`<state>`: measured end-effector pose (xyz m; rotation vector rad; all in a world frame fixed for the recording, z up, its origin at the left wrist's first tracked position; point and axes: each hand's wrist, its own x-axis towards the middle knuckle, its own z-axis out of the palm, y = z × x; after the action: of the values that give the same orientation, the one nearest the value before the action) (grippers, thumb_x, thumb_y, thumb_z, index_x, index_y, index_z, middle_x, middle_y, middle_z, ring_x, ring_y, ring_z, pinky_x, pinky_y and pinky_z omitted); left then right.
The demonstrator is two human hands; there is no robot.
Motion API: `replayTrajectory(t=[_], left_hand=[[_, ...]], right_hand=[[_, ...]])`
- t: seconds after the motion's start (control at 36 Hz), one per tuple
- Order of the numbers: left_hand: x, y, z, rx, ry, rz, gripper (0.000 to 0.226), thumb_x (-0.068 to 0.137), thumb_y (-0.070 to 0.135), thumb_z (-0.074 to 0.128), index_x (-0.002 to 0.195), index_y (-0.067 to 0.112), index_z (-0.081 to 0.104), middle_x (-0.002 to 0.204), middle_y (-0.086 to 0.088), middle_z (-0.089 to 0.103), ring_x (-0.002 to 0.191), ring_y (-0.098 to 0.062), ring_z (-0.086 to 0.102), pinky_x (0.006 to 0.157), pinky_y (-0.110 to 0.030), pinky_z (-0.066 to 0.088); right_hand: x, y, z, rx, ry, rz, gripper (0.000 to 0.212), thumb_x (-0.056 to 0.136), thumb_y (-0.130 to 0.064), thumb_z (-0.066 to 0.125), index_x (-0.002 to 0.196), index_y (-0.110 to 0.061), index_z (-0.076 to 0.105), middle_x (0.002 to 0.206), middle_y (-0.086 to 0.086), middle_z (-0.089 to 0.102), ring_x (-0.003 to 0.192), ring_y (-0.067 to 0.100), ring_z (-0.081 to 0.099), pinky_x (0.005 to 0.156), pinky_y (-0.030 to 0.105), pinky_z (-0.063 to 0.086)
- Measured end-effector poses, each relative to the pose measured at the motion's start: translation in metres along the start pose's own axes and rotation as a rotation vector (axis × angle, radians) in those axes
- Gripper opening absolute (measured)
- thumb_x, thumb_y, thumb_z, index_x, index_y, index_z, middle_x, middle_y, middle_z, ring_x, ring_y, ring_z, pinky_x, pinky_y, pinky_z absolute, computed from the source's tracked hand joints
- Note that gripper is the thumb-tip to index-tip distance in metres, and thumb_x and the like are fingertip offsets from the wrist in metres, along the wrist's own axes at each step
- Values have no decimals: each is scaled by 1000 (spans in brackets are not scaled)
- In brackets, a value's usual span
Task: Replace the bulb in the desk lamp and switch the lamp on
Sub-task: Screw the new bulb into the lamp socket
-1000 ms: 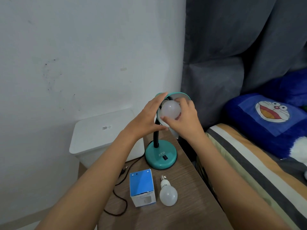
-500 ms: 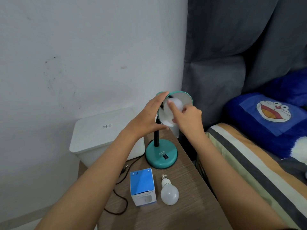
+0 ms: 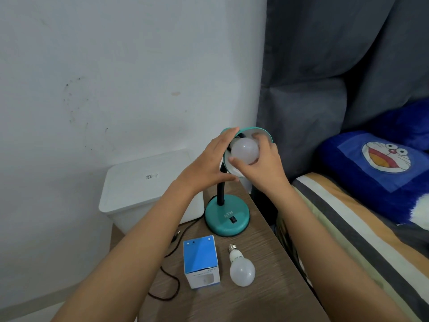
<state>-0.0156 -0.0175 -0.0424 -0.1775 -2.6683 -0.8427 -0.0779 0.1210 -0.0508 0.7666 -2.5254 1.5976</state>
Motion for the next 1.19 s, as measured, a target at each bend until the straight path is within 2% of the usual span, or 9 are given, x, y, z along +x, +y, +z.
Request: replayTrajectory(t=[0.06, 0.14, 0.22, 0.36, 0.58, 0.69, 0.75, 0.86, 1.19], left_hand=[[0, 0, 0, -3, 0, -4, 103, 68, 19, 82, 146, 26, 15, 153, 6, 22, 127, 8, 19, 99, 8, 10], [0, -1, 0, 8, 2, -11, 105, 68, 16, 82, 147, 26, 14, 153, 5, 22, 130, 4, 20, 99, 9, 9], [0, -2, -1, 16, 6, -18, 105, 67, 16, 82, 147, 25, 13, 154, 5, 21, 130, 4, 20, 98, 9, 9], [2, -1, 0, 20, -8, -25, 106, 68, 17, 82, 147, 25, 13, 154, 6, 21, 131, 3, 20, 96, 10, 10], [1, -2, 0, 33, 12, -25, 108, 66, 19, 83, 147, 24, 13, 153, 6, 22, 135, -3, 22, 97, 9, 9], [1, -1, 0, 31, 11, -19, 107, 66, 20, 83, 147, 24, 14, 153, 6, 23, 131, 3, 21, 97, 10, 10], [1, 0, 0, 19, 15, -16, 104, 68, 21, 82, 147, 24, 15, 153, 7, 23, 130, 4, 22, 96, 10, 10], [0, 2, 0, 1, 18, -11, 101, 69, 23, 81, 146, 25, 16, 151, 7, 24, 125, 8, 22, 96, 9, 13], [2, -1, 2, -12, 12, -45, 103, 69, 21, 81, 147, 29, 13, 152, 9, 23, 131, 2, 23, 95, 9, 14]], right_hand=[[-2, 1, 1, -43, 53, -71, 60, 74, -37, 73, 123, -15, 46, 121, 8, 51, 102, 14, 46, 82, 28, 42], [-1, -4, 0, 23, 97, 41, 52, 74, -49, 71, 102, -8, 53, 99, 13, 65, 87, 26, 64, 71, 34, 52], [3, -8, -3, -39, 93, 97, 58, 70, -62, 66, 91, -9, 54, 89, 12, 64, 79, 25, 63, 66, 38, 53], [6, -12, -6, -110, 61, 121, 64, 71, -67, 60, 89, -6, 56, 87, 10, 61, 78, 26, 61, 59, 36, 50], [3, -16, -1, 4, 54, 154, 59, 79, -52, 63, 102, 1, 55, 95, 13, 60, 80, 25, 57, 53, 25, 39], [2, -13, -1, -54, 11, 62, 72, 78, -43, 69, 132, -5, 39, 134, 14, 47, 119, 26, 48, 84, 26, 39], [-1, -12, -3, -81, -8, -44, 72, 75, -35, 73, 135, -16, 37, 138, 8, 40, 123, 22, 43, 91, 27, 42], [-4, -9, -6, -204, -16, -168, 62, 75, -26, 71, 130, -23, 43, 128, 7, 44, 105, 27, 55, 84, 45, 54], [-3, -11, -6, -272, 60, -123, 66, 78, -39, 70, 132, -11, 45, 115, 14, 63, 100, 30, 63, 82, 33, 48]])
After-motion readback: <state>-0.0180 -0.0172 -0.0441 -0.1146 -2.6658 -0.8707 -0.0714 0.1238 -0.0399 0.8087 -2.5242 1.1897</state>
